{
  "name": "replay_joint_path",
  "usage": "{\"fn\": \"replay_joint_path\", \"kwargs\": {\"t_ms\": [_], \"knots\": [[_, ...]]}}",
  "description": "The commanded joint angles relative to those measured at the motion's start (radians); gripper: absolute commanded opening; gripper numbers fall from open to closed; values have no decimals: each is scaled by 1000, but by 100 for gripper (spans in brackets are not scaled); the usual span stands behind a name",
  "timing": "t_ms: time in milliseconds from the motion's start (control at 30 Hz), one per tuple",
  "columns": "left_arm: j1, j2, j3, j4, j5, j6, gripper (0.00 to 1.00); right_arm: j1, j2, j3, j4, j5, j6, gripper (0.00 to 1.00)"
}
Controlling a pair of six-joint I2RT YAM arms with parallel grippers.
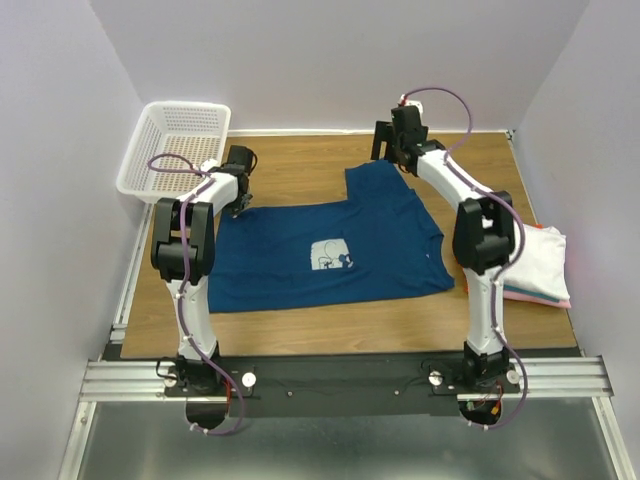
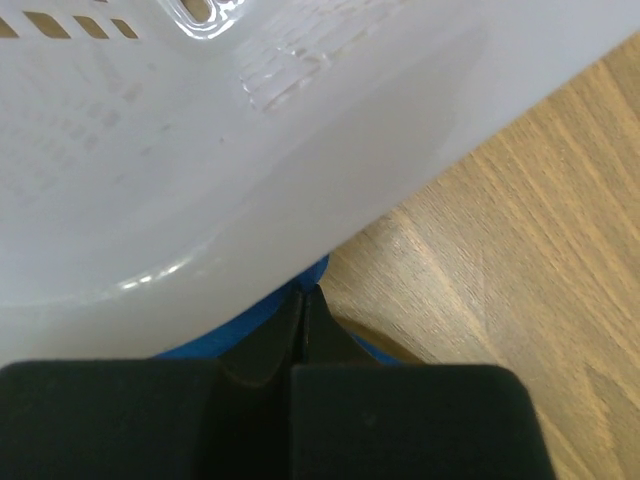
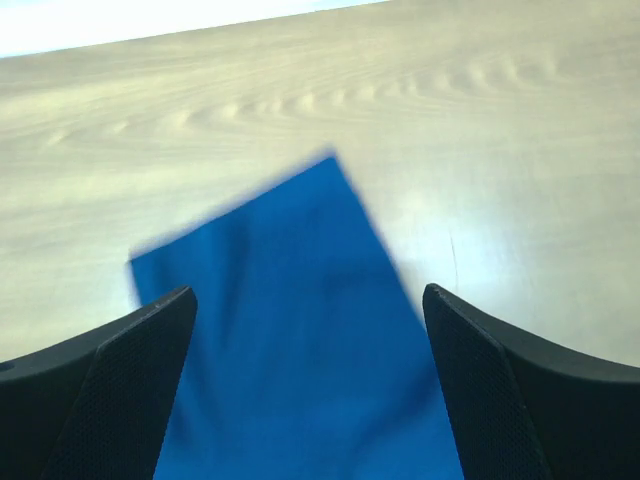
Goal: Fold and stack the t-shirts
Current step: Fold the tshirt
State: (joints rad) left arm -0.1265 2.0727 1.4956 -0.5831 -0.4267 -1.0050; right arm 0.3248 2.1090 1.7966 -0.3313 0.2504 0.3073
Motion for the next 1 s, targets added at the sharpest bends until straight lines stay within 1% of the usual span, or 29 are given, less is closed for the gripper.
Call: {"fn": "replay_joint_path", "kwargs": {"t_ms": [0,33,100,133,167,267,433,600,633,700,733,800,867,967], "knots": [[11,33,-44,12,95,23,0,-36,234,254,-11,-5,-132,100],[11,38,-34,3,95,20,0,-43,312,335,-11,-23,-143,98],[11,41,-26,-1,89,25,0,-44,368,404,-12,-31,-157,97],[11,37,-29,3,86,23,0,-44,391,423,-9,-60,-178,97],[11,32,-37,6,86,25,0,-46,435,475,-9,-54,-181,97],[11,27,-40,11,86,28,0,-46,523,558,-11,-24,-198,97],[11,32,-28,6,89,31,0,-47,597,616,-9,-10,-177,96],[11,29,-17,-4,75,29,0,-47,626,621,-8,-10,-166,93],[11,29,-17,-6,75,28,0,-47,623,600,-9,-2,-166,89],[11,32,-11,-12,72,26,0,-46,603,560,-8,-3,-163,84],[11,33,-9,-14,74,29,0,-47,582,523,-8,-5,-160,76],[11,32,-9,-14,75,28,0,-46,559,482,-8,3,-154,69],[11,29,-11,-21,72,28,0,-47,516,424,-8,19,-137,59],[11,17,-14,-21,66,25,0,-46,459,362,-8,20,-128,49]]}}
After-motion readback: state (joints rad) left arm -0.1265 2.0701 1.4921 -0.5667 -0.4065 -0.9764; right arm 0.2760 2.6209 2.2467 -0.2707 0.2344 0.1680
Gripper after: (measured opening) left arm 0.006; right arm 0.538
